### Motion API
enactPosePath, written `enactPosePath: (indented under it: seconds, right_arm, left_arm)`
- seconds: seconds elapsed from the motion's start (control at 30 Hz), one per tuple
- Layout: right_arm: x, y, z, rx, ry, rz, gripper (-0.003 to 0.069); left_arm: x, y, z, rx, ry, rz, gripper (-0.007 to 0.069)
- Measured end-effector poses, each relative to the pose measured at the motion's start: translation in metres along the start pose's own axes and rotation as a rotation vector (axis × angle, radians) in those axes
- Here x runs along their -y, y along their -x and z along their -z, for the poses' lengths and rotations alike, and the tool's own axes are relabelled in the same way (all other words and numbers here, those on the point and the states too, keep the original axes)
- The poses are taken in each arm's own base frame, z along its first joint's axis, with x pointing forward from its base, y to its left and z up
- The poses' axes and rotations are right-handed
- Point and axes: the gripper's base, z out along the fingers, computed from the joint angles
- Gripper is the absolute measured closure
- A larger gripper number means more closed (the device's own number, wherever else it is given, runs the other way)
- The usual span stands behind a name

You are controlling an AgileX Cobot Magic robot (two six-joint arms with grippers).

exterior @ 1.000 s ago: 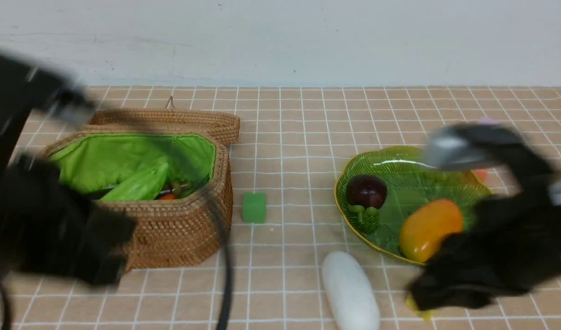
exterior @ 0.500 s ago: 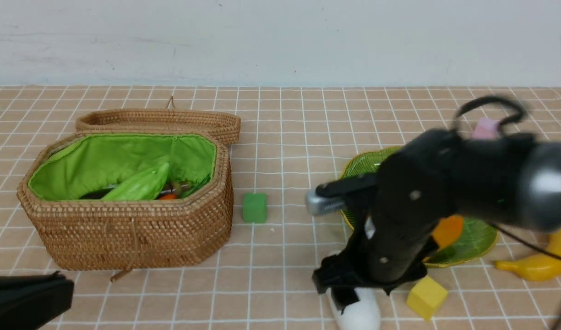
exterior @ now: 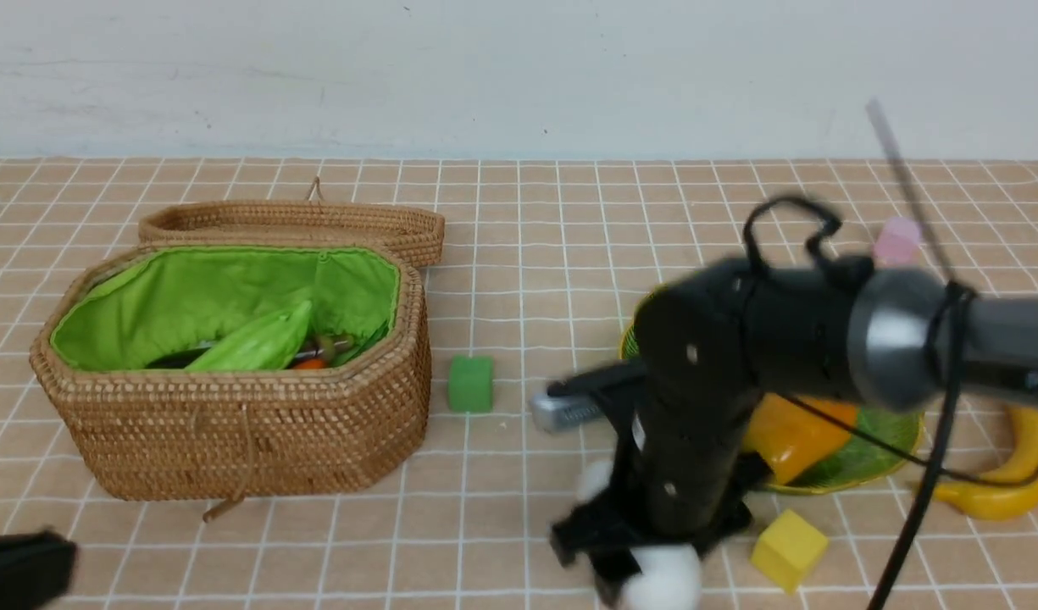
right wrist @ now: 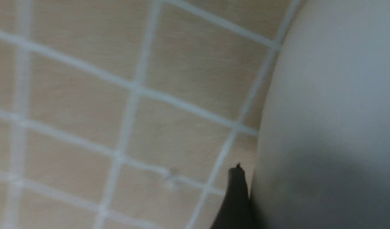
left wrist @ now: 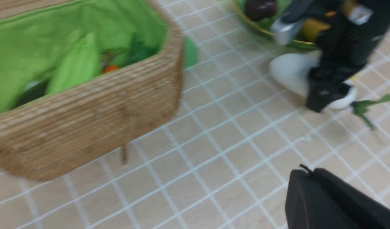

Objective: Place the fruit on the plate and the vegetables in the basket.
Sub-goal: Take a daikon with your right arm and place it on the basket on the left.

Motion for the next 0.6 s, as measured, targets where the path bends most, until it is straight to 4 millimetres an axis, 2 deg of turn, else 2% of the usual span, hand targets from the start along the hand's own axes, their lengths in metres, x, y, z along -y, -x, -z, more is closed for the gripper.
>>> enactPosePath:
  seconds: [0.13, 0.2, 0.23, 0.27, 0.4, 0.47, 0.5, 0.53, 0.6]
  right_arm:
    - [-0.047, 0.035, 0.083, 0.329, 0.137, 0.248, 0.0124]
    - [-0.064, 0.051, 0.108, 0.48, 0.183, 0.371, 0.0124]
    - [-0.065, 0.053, 0.112, 0.498, 0.185, 0.373, 0.0124]
    - [-0.077, 0.069, 0.124, 0.602, 0.217, 0.468, 0.0124]
    - [-0.092, 0.101, 0.124, 0.729, 0.251, 0.592, 0.0124]
    - [-0.1, 0.127, 0.103, 0.793, 0.236, 0.704, 0.0124]
    - [-0.1, 0.128, 0.105, 0.805, 0.232, 0.712, 0.0124]
    - [-0.102, 0.14, 0.087, 0.814, 0.22, 0.744, 0.0116]
    - [-0.103, 0.152, 0.071, 0.835, 0.193, 0.769, 0.0042]
  left_arm:
    - [-0.011, 0.002, 0.007, 0.065, 0.115, 0.081, 0.0638]
    - [-0.014, 0.003, 0.008, 0.081, 0.142, 0.102, 0.0638]
    - [-0.015, 0.003, 0.008, 0.084, 0.147, 0.107, 0.0638]
    - [-0.016, 0.004, 0.008, 0.091, 0.158, 0.124, 0.0638]
    - [-0.016, 0.004, 0.008, 0.095, 0.162, 0.138, 0.0638]
    - [-0.016, 0.005, 0.008, 0.102, 0.158, 0.138, 0.0638]
    - [-0.016, 0.005, 0.008, 0.102, 0.159, 0.138, 0.0638]
    - [-0.016, 0.005, 0.008, 0.107, 0.156, 0.138, 0.0638]
    - [-0.015, 0.006, 0.008, 0.111, 0.153, 0.14, 0.0638]
